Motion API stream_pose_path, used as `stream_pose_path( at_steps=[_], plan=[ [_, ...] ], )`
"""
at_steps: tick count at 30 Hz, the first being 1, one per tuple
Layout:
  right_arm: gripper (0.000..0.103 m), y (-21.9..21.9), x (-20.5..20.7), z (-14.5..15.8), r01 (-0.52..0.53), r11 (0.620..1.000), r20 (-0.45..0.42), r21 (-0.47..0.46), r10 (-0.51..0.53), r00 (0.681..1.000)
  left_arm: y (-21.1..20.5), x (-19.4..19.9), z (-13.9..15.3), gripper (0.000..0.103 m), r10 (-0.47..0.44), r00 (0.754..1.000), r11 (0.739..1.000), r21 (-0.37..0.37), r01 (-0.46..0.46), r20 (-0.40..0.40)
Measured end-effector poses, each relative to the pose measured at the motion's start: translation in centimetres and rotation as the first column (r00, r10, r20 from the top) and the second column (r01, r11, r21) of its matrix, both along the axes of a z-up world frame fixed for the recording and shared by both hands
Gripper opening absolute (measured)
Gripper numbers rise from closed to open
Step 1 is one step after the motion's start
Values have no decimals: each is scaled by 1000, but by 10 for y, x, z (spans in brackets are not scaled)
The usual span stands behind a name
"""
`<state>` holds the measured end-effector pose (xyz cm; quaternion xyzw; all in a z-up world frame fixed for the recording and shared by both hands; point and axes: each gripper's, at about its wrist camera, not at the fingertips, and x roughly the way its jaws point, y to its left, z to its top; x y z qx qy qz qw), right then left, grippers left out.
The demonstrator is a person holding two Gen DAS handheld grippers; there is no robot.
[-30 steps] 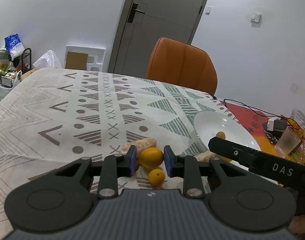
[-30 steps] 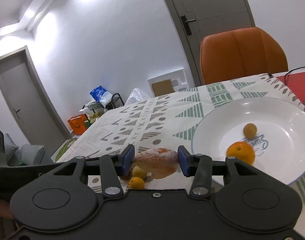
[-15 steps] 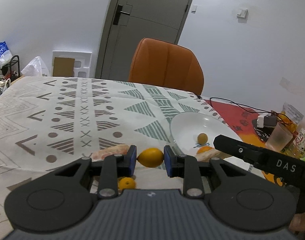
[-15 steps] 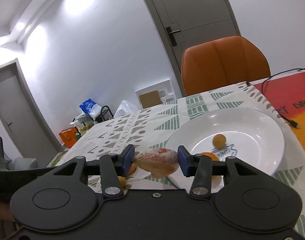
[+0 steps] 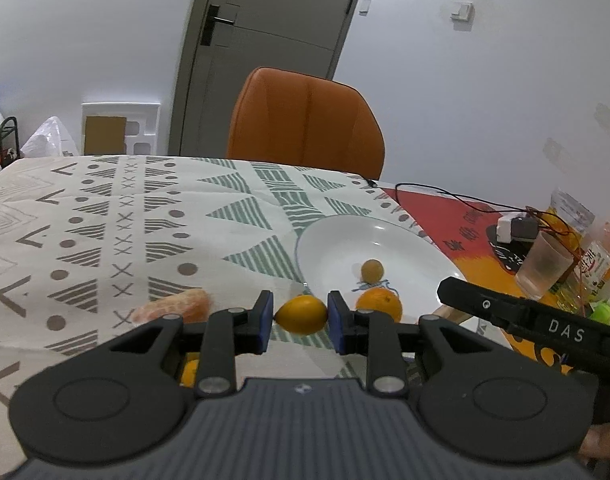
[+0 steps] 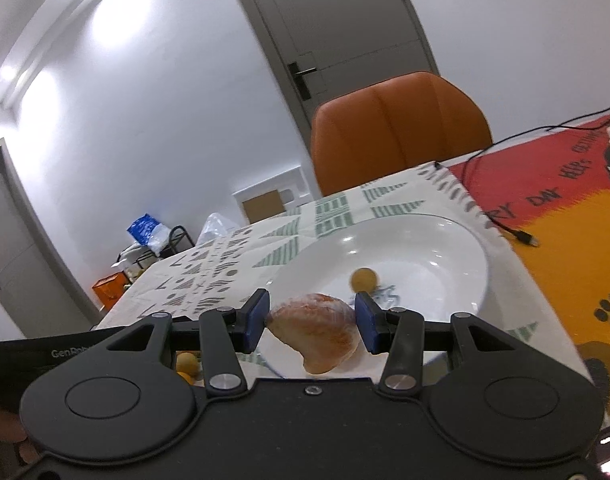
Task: Organize fruits
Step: 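Carry both fruits onto the white plate and open both tools to release them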
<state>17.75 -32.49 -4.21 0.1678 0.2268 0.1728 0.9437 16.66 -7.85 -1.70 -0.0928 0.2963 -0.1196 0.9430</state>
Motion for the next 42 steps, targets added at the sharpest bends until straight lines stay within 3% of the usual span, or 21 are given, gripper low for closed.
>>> stream_pose_path(
  at_steps=[31,42],
  plan=[
    [44,-35,28,-25,106,992,-25,-69,-108,994,-43,36,-10,28,-55,998,998,40,56,-26],
    [51,-36,26,-22,101,993,-20,-60,-103,995,-45,41,-12,32,-39,999,997,65,41,-34]
  ],
)
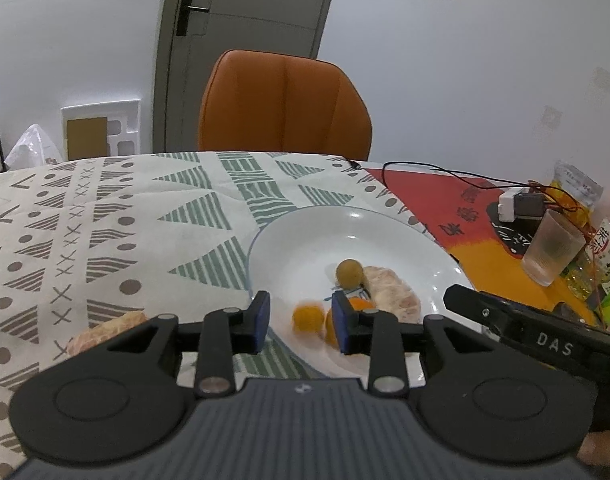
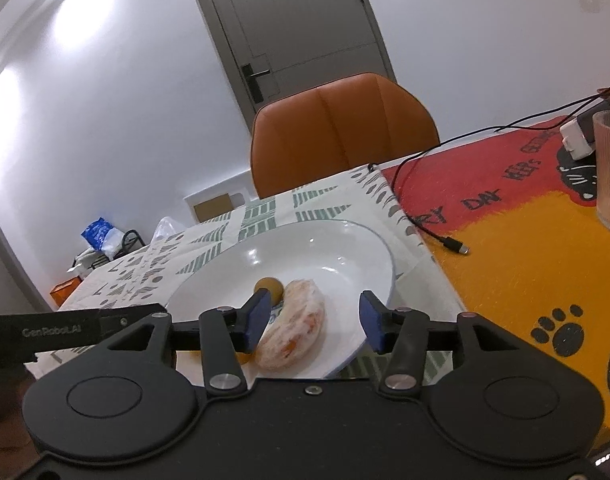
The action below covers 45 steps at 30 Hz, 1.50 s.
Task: Organize fruits
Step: 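Carry both fruits onto the white plate and open both tools to release them, then withdraw both open tools from the plate toward the row of remaining fruit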
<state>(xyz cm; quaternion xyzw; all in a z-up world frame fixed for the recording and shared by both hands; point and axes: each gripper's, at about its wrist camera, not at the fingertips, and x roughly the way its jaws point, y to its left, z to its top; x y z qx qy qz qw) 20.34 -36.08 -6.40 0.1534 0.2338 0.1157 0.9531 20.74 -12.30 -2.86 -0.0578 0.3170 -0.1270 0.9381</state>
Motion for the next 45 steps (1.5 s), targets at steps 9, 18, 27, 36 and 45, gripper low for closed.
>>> stream_pose_path(
  at_steps=[9,18,27,36,45],
  plan=[
    [66,15,-2,1,-37,999,-11,-2,37,999,20,-8,1,48,54,999,998,14,-54,-2],
    [81,27,-8,3,-57,998,-6,-5,57,998,42,-20,5,70,122,992,992,32,-123,14],
    [95,41,-13,6,-82,997,2,-11,82,997,60,-35,9,82,177,983,983,49,-179,42],
    [103,55,-16,6,-120,993,9,1,120,993,85,-46,10,84,242,969,969,45,-244,42],
    [103,71,-19,6,-161,987,1,14,161,987,99,-58,7,85,272,962,960,52,-274,35]
  ],
)
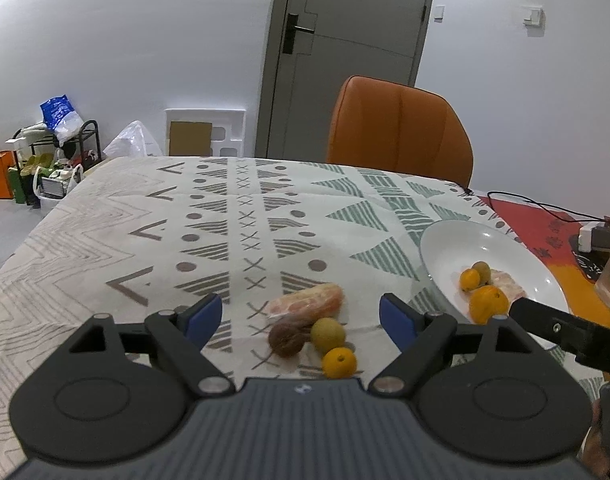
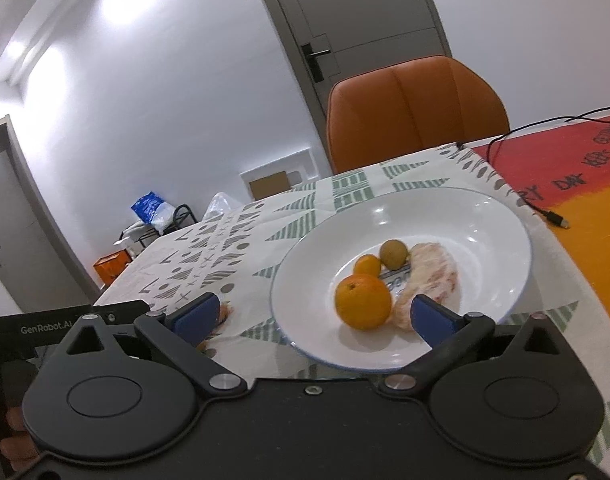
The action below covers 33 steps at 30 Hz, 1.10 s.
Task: Organize fruits
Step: 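Withdraw both open tools from the plate toward the row of remaining fruit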
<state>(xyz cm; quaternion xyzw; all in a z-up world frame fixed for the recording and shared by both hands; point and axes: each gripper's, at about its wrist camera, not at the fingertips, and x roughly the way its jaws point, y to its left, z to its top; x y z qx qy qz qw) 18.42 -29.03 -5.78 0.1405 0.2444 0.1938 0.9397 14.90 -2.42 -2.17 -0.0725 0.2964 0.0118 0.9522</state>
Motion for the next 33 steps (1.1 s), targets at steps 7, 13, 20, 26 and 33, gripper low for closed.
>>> stream_pose_path(
  at_steps=[7,13,20,26,33],
  plan=[
    [103,13,-6,0,-51,999,-9,-6,51,999,9,-15,-4,85,11,1000,1000,-5,-11,-11],
    [103,24,-13,-1,-85,996,-15,-15,85,996,15,-27,-9,85,17,1000,1000,-20,-18,-21],
    [103,35,-23,-3,-122,992,-14,-26,122,992,18,-45,-14,84,11,1000,999,-42,-11,-16],
    [103,41,-32,-5,-143,989,-12,-32,143,990,19,-56,-19,82,5,1000,998,-65,-6,-15],
    [103,44,-41,-4,-161,986,-12,-34,160,987,14,-62,-25,76,-19,1000,996,-89,18,-17]
  ],
)
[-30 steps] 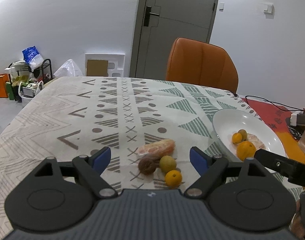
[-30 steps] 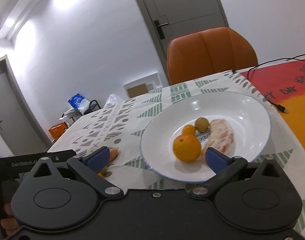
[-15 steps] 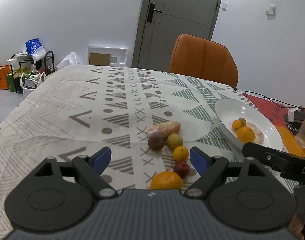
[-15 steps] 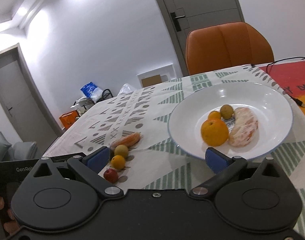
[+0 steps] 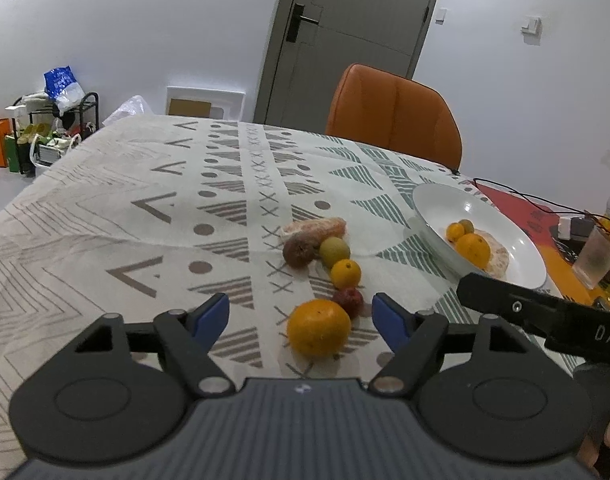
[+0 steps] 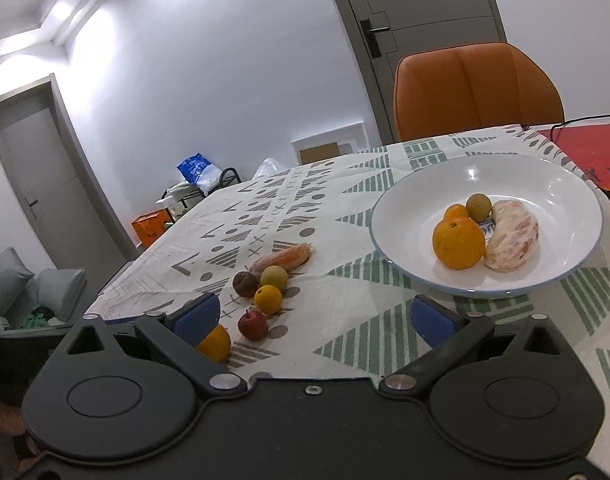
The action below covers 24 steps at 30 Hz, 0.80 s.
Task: Organize fruits
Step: 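Withdraw both open tools from the plate toward the row of remaining fruit, then grasp the red apple with the right tool while the left tool grasps a mandarin orange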
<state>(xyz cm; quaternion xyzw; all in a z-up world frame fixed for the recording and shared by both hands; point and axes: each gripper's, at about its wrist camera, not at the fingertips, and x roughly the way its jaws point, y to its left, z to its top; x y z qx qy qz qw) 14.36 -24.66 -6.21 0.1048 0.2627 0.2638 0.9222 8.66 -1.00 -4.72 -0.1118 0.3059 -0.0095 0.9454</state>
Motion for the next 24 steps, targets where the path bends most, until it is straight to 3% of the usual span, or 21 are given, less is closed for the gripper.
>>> stream_pose_path(
  at_steps=[9,14,20,24],
  plan=[
    [103,1,-1,-1,0,1000,-9,-2,0,1000,-4,5,-11,62,-25,999,999,-24,25,-20],
    [102,7,1,-5,-17,1000,-20,-2,17,1000,0,10,-19,37,-42,998,997,-68,38,-52],
    [77,19,6,-11,-49,999,-46,-9,49,998,7,7,-17,36,-20,999,998,-63,17,-48],
    [71,31,8,-15,-78,997,-60,-19,77,995,17,6,-16,36,11,999,998,-60,-14,-47]
  ],
)
